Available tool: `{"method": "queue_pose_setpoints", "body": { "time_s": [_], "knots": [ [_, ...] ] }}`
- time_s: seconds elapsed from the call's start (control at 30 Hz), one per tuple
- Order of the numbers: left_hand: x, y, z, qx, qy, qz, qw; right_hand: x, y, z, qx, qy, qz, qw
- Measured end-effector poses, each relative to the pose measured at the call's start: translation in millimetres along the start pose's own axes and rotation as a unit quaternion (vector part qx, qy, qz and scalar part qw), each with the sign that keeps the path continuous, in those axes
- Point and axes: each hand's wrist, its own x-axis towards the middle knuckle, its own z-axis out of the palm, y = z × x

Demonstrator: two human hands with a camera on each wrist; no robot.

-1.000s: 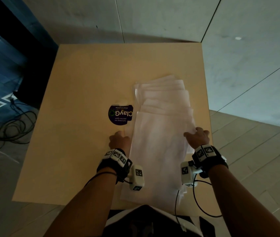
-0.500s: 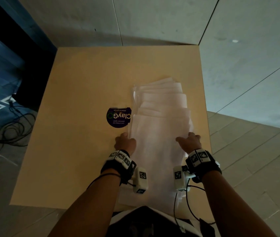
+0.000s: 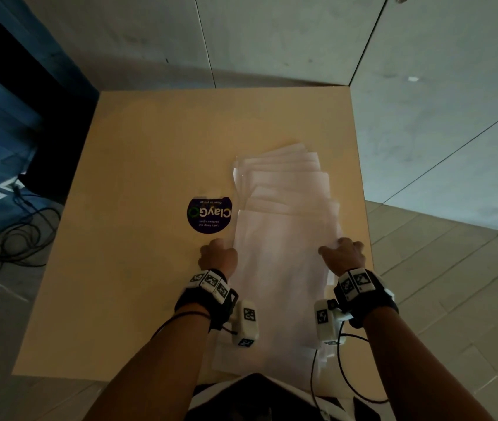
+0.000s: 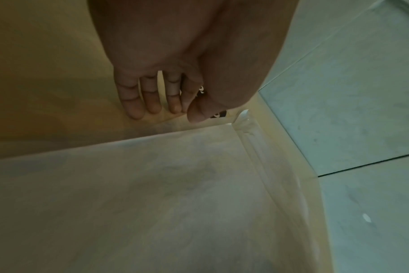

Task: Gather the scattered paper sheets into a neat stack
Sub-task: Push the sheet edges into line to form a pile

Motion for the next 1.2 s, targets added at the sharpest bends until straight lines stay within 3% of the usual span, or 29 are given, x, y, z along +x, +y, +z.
{"method": "queue_pose_setpoints", "body": {
  "time_s": [0.2,0.33,0.43,0.6,0.73,0.87,1.07,1.2],
  "knots": [
    [-2,13,5,0.018,-0.045,0.043,0.998,12,-6,-3,0.005,0.022,-0.010,1.000],
    [16,32,-12,-0.003,0.009,0.065,0.998,21,-10,-9,0.005,0.050,-0.008,0.999],
    [28,51,-22,-0.039,-0.006,0.067,0.997,28,-11,-15,-0.005,0.072,-0.022,0.997],
    [38,69,-23,-0.006,-0.010,0.053,0.999,39,-19,-18,-0.001,0.066,-0.034,0.997],
    [39,75,-13,-0.025,-0.048,0.048,0.997,43,-27,-18,-0.005,0.047,-0.037,0.998],
    [37,80,-17,-0.077,-0.037,0.014,0.996,49,-30,-21,0.022,0.043,-0.021,0.999],
    [29,80,-11,-0.088,-0.073,0.048,0.992,51,-32,-15,0.079,0.030,-0.009,0.996],
    [31,66,-11,-0.060,-0.020,0.031,0.998,51,-26,-18,0.058,0.035,-0.009,0.998]
  ]
}}
